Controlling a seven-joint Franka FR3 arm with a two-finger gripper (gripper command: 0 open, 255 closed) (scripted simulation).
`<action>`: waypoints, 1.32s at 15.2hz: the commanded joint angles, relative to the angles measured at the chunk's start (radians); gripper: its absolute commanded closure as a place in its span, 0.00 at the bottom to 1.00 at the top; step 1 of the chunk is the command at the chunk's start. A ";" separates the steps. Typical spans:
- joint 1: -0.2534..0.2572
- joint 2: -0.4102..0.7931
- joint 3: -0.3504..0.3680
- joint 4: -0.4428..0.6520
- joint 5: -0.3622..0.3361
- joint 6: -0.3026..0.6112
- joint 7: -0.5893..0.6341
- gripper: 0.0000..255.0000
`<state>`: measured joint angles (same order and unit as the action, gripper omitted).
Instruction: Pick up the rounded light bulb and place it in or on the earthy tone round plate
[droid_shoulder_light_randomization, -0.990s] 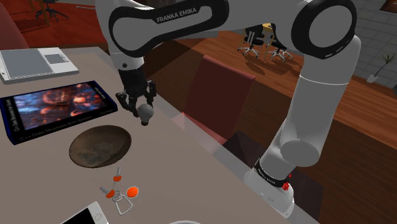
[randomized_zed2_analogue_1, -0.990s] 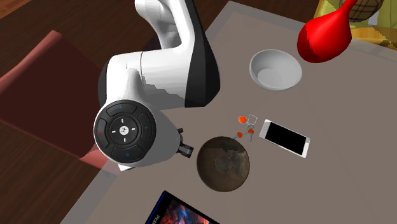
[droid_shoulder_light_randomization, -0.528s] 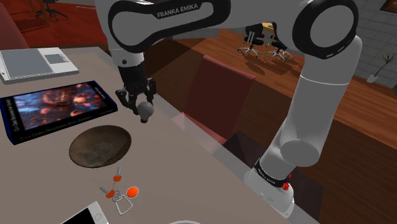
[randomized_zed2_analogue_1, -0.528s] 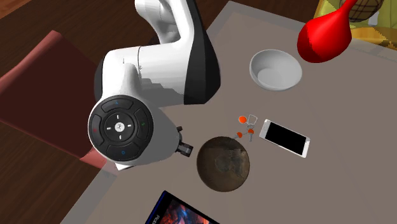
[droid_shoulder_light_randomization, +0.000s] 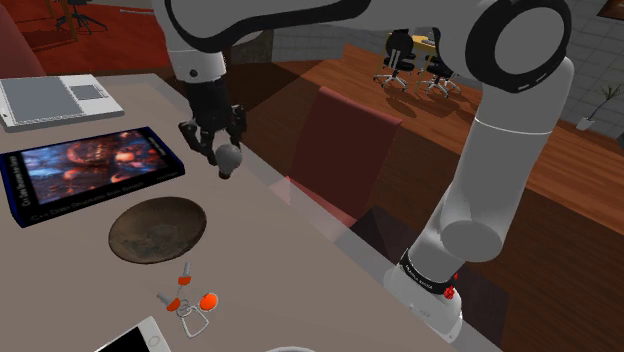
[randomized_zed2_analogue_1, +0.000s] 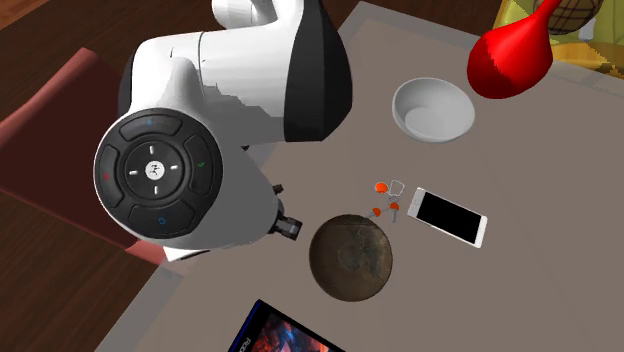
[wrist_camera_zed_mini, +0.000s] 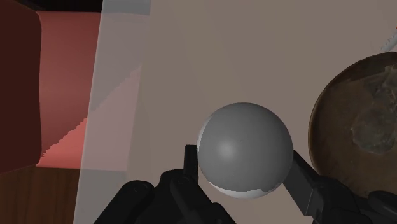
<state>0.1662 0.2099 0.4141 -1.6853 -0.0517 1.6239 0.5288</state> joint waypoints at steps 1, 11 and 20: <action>0.001 -0.005 0.002 0.023 0.002 -0.028 0.001 1.00; 0.057 0.062 0.029 0.213 -0.011 -0.156 0.076 1.00; 0.289 0.369 0.064 0.690 -0.101 -0.337 0.277 1.00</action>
<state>0.4235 0.5376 0.4768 -1.0611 -0.1404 1.3122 0.7838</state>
